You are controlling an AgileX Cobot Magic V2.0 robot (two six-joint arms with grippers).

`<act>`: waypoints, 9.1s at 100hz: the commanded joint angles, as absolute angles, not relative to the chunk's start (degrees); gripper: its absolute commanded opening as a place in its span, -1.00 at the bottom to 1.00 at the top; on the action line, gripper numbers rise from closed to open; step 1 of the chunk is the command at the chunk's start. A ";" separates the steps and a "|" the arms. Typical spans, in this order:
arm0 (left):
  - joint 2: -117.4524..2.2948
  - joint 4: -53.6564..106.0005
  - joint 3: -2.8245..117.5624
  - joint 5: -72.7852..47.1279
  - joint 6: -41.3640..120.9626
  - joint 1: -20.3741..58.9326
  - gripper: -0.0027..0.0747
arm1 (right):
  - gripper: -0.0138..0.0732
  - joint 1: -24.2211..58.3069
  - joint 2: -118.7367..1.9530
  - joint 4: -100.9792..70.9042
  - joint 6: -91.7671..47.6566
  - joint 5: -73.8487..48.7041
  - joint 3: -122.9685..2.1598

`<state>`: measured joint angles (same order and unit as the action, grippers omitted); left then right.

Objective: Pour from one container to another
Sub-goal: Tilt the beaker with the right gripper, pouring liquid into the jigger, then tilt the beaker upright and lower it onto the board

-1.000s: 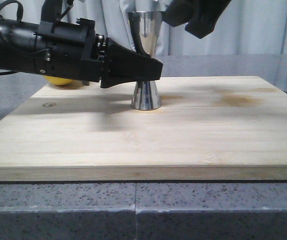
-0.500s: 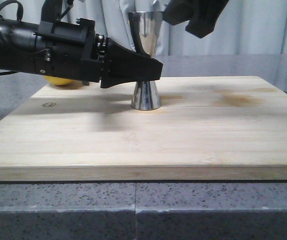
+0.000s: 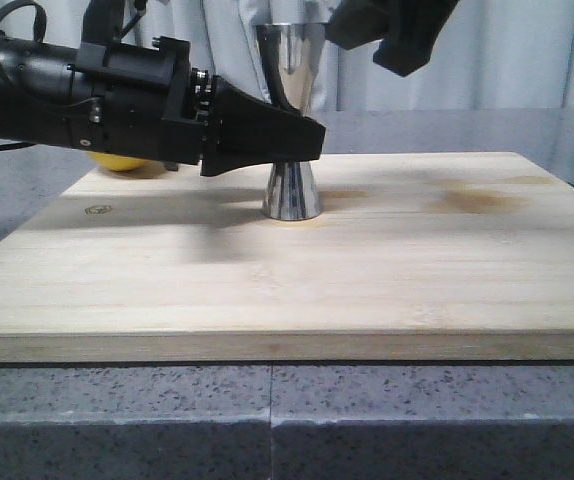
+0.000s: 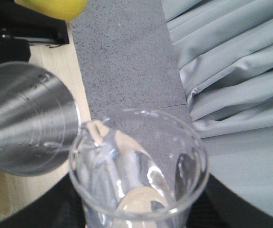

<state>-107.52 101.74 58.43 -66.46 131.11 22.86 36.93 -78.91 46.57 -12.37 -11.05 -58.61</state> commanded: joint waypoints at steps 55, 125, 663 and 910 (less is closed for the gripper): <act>-105.37 106.09 60.07 -72.19 130.17 23.36 -0.66 | -0.14 37.06 -77.40 50.62 -12.61 -7.83 -60.79; -105.37 105.57 63.24 -72.31 128.54 23.36 -0.66 | -0.14 37.06 -77.40 53.57 -12.61 -7.04 -60.79; -105.37 103.28 63.49 -71.53 126.02 23.36 -0.98 | -0.14 9.29 -70.26 65.87 53.66 22.58 -43.99; -104.69 98.80 63.49 -66.26 123.02 23.36 -0.98 | 0.57 3.31 -76.90 54.82 36.40 35.95 -38.42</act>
